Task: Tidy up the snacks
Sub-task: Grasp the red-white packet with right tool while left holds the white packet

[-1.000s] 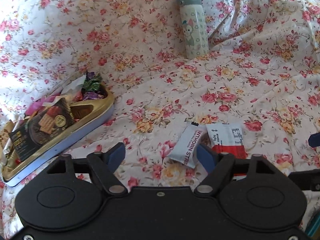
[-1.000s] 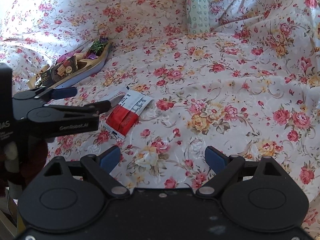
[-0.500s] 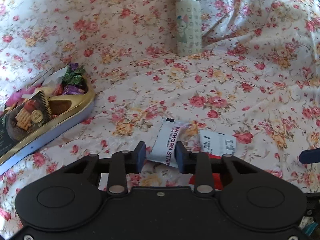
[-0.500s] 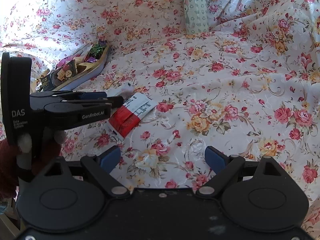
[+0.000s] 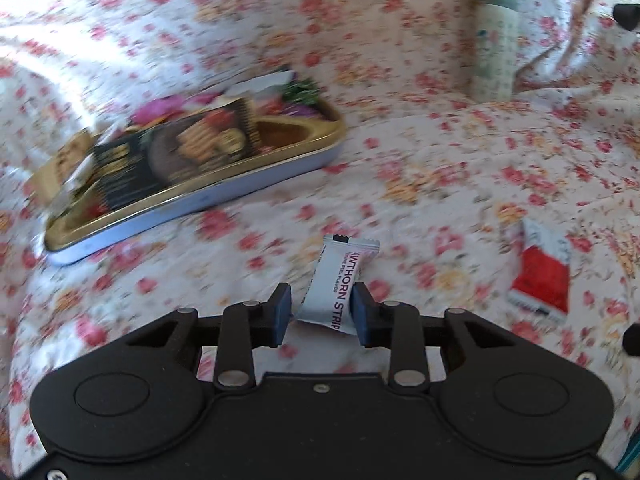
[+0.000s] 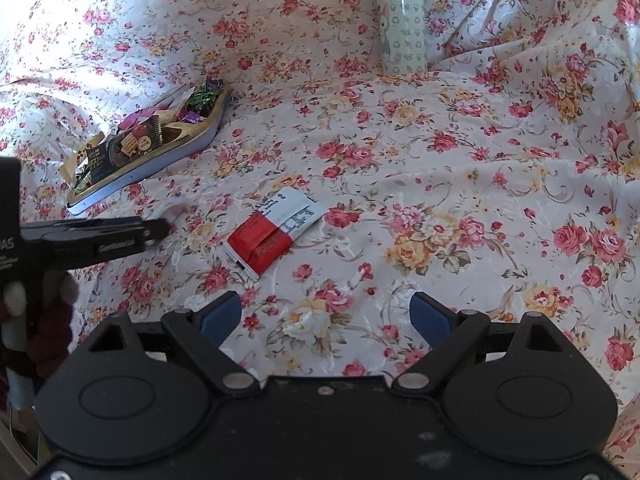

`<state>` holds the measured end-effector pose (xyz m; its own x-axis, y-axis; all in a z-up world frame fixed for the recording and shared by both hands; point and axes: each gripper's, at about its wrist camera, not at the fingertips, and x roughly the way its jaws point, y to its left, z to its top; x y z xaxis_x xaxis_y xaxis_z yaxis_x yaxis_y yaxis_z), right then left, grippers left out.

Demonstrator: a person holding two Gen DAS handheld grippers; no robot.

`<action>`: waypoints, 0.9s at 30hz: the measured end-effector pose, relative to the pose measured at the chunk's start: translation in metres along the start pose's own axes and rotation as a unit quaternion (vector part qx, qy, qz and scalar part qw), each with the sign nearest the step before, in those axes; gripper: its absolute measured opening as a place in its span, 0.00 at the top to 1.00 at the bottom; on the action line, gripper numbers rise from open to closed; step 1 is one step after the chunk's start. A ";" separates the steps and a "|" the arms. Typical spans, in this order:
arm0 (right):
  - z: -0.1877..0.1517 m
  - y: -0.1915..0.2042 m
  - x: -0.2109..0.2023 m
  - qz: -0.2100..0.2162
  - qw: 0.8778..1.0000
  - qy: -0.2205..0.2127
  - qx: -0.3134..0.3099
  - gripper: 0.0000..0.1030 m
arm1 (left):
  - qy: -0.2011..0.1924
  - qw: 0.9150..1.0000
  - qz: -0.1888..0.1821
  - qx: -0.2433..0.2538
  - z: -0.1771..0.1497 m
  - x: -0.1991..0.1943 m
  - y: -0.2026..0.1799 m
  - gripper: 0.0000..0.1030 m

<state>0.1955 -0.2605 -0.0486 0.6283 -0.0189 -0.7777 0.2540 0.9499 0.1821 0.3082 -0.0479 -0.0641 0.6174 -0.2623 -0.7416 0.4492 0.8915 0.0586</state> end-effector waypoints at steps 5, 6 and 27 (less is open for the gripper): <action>0.001 0.009 0.000 0.005 1.000 -0.001 -0.010 0.07 | -0.002 1.000 0.013 -0.001 -0.010 -0.007 0.014 0.56; 0.002 0.010 0.000 0.006 1.000 -0.002 -0.013 0.07 | -0.003 1.000 0.010 -0.002 -0.010 -0.007 0.016 0.56; 0.028 0.036 0.032 0.052 0.999 -0.006 0.010 0.12 | -0.041 0.999 -0.004 -0.026 -0.010 0.008 0.023 0.38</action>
<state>0.2448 -0.2355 -0.0501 0.6609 0.0754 -0.7466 0.2014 0.9406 0.2733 0.3169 -0.0257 -0.0755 0.6660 -0.2968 -0.6844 0.4215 0.9067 0.0169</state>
